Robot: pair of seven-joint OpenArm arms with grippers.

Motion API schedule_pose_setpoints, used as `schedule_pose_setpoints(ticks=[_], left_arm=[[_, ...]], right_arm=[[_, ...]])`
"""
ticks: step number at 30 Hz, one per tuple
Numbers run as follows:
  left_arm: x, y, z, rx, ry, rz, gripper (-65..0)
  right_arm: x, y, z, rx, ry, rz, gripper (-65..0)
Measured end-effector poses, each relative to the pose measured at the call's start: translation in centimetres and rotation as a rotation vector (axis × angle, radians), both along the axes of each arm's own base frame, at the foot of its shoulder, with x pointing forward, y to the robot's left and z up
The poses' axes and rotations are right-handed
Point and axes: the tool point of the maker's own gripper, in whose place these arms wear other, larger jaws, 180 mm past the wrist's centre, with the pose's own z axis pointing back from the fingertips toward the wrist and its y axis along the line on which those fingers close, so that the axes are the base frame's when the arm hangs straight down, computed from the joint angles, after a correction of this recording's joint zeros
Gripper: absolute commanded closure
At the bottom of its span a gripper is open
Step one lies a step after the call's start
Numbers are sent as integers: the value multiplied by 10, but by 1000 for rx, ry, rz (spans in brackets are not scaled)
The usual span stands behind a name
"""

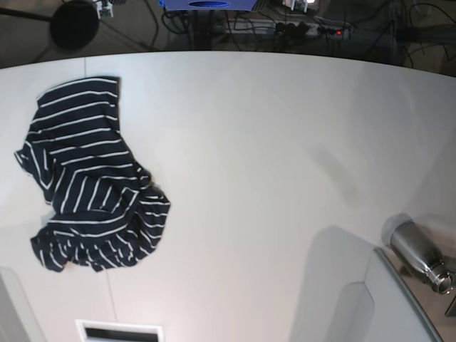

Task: Layout the t-shirt on the table in an organized manner, then fold the t-shirt properly
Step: 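Move both grippers from rest toward the crumpled striped shirt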

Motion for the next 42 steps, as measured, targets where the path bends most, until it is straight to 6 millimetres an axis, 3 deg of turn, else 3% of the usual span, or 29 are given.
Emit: schedule_pose_setpoints(ticks=[2, 3, 4, 5, 6, 13, 17, 18, 20, 21, 23, 36, 40, 42], left_arm=[[0, 1, 0, 1, 0, 1, -349], [0, 1, 0, 1, 0, 1, -295], [0, 1, 0, 1, 0, 0, -193], [0, 0, 0, 0, 1, -4, -36], [0, 1, 0, 1, 0, 1, 0], [1, 1, 0, 1, -2, 7, 0], [12, -1, 0, -2, -34, 2, 0], [14, -2, 1, -3, -42, 1, 0], [12, -3, 1, -6, -45, 2, 0], [9, -4, 1, -7, -36, 3, 0], [4, -4, 1, -8, -26, 3, 0], [10, -1, 2, -3, -39, -5, 0], [23, -5, 13, -16, -180, -19, 0], [13, -8, 22, -23, -217, -25, 0]], right_arm=[[0, 0, 0, 0, 0, 0, -201], [0, 0, 0, 0, 0, 0, -227], [0, 0, 0, 0, -1, 0, -239], [0, 0, 0, 1, -2, 1, -239], [1, 1, 0, 1, -4, 0, -239], [1, 5, 0, 7, -6, -1, -237], [2, 6, -1, 9, -7, -1, -225], [2, 6, -1, 9, -7, -1, -194], [2, 4, 0, 5, -7, -2, -45], [2, 3, 0, 4, -7, -2, 0], [2, 1, 0, -2, -6, 1, -24], [-3, 5, 2, 5, -28, 5, -2], [-12, 1, 13, -2, -75, 23, 0], [-19, -4, 23, -11, -100, 22, 0]])
